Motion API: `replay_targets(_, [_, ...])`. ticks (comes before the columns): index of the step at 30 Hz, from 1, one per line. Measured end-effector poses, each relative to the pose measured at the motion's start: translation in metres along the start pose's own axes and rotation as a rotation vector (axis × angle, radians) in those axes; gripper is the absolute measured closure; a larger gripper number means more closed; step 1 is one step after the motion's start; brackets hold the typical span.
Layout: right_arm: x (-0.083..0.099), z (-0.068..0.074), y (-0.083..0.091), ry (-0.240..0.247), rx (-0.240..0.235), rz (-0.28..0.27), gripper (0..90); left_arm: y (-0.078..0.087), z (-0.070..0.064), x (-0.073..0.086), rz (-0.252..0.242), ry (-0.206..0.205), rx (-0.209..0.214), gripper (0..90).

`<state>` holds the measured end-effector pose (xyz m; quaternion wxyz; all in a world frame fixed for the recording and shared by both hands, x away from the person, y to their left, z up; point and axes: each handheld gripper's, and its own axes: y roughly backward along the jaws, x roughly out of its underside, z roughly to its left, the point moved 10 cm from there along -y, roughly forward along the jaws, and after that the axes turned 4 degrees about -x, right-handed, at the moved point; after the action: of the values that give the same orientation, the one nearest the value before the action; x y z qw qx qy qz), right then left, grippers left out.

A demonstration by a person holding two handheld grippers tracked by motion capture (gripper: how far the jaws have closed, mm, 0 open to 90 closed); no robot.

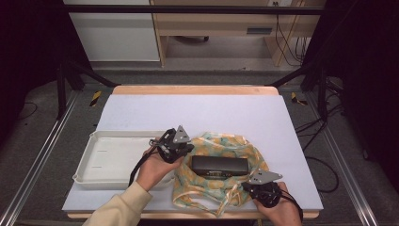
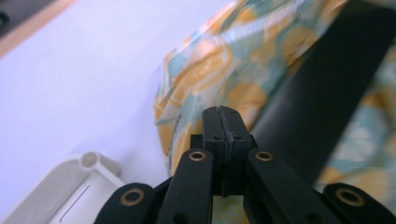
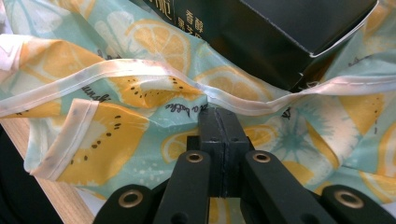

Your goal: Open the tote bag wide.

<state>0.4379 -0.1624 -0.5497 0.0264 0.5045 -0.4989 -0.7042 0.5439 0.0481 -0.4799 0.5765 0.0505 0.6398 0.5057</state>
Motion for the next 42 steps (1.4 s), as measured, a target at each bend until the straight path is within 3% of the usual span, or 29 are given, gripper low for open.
replay_targets(4, [0.000,0.001,0.000,-0.001,-0.003,0.001,90.0,-0.020,0.010,0.007,0.055,0.016,-0.031,90.0])
replay_targets(5, [0.001,0.001,0.000,0.002,-0.002,0.002,90.0,-0.029,0.012,0.011,0.091,0.008,-0.033,90.0])
replay_targets(16, [0.001,0.001,0.001,0.003,-0.004,0.002,90.0,-0.050,0.017,0.025,0.204,0.012,-0.012,90.0])
replay_targets(29, [0.001,0.000,0.001,-0.001,-0.006,-0.004,90.0,-0.051,0.015,0.022,0.177,0.024,0.002,90.0])
replay_targets(34, [-0.002,0.000,0.006,-0.010,-0.005,-0.037,88.6,-0.038,0.014,0.015,0.105,0.045,-0.001,90.0])
replay_targets(42, [-0.022,0.003,0.029,-0.006,0.019,-0.153,88.5,-0.006,0.009,0.005,-0.009,0.064,0.018,90.0])
